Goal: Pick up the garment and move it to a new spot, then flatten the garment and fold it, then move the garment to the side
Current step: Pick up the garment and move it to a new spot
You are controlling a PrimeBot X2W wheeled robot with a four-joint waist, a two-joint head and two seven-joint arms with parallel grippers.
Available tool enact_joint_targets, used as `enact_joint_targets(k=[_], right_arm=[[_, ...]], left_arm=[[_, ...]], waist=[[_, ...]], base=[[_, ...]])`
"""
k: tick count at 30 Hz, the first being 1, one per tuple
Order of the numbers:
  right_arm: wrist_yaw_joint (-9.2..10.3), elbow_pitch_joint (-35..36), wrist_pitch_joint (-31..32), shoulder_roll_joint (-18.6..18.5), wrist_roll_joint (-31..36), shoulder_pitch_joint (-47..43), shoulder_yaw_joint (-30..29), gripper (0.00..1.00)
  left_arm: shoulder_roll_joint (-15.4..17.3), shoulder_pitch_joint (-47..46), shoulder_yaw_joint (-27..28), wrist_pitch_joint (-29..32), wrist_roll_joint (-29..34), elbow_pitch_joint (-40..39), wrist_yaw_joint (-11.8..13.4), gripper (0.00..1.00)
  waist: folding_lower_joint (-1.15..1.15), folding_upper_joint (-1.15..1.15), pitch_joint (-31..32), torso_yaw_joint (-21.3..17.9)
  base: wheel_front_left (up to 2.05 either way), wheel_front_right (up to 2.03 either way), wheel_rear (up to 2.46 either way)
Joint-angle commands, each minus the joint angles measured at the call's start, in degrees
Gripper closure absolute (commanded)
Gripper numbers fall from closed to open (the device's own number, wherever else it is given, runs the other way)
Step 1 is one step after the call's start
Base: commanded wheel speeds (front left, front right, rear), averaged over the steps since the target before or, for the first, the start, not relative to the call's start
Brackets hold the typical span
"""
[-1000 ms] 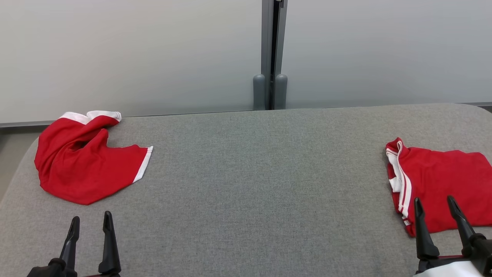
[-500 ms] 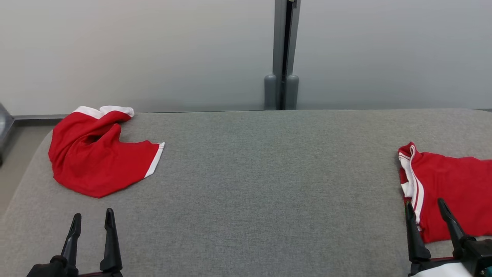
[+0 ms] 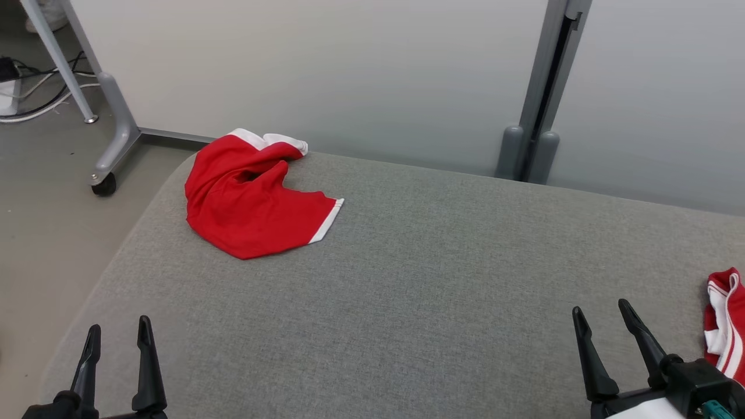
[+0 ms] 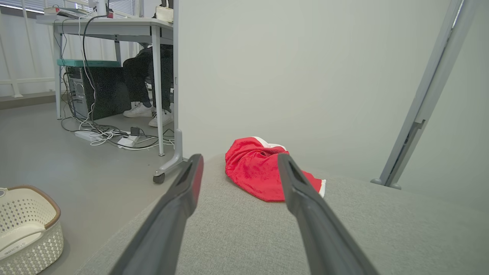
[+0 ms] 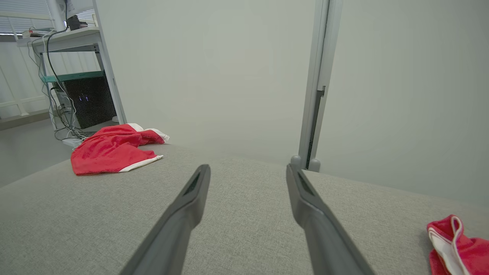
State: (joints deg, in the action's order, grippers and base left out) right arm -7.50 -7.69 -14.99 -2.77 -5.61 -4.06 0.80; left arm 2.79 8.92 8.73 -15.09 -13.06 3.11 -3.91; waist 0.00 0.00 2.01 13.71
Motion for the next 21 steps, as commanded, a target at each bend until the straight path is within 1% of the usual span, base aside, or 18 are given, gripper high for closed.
enact_joint_targets(k=[1,4,10,13,16,21], right_arm=[[0.02,0.02,-0.27,-0.27,-0.29,0.21,0.06,0.0],[0.02,0.17,-0.27,-0.27,-0.12,0.61,0.25,0.0],[0.01,0.78,-0.27,-0.26,0.8,1.1,0.62,0.0],[0.01,1.59,-0.27,-0.26,1.88,2.71,0.87,0.0],[0.01,2.53,-0.27,-0.27,3.41,5.01,1.2,0.0],[0.02,4.06,-0.27,-0.27,5.71,10.08,1.95,0.0]], left_arm=[[0.22,-0.08,0.34,-0.09,0.03,-0.18,-0.2,0.0],[0.21,-0.5,0.82,-0.09,0.21,-0.2,-0.57,0.0],[0.19,-2.21,0.14,-0.08,0.07,1.02,-1.51,0.0],[0.21,-5.39,-0.85,-0.08,0.43,3.27,-2.21,0.0],[0.41,-10.05,-2.44,-0.06,0.16,7.68,-2.97,0.0],[2.95,-21.7,-4.68,0.07,-2.62,17.17,-3.56,0.0]], waist=[[0.0,0.0,-0.02,1.45],[0.0,0.0,-0.33,2.03],[0.0,0.0,-2.45,0.84],[0.0,0.0,-6.07,-0.28],[0.0,0.0,-11.11,-1.65],[0.0,0.0,-19.58,-4.21]], base=[[0.0,0.0,0.0],[0.0,0.0,0.0],[0.0,0.0,0.0],[0.0,0.0,0.0],[0.0,0.0,0.0],[0.0,0.0,0.0]])
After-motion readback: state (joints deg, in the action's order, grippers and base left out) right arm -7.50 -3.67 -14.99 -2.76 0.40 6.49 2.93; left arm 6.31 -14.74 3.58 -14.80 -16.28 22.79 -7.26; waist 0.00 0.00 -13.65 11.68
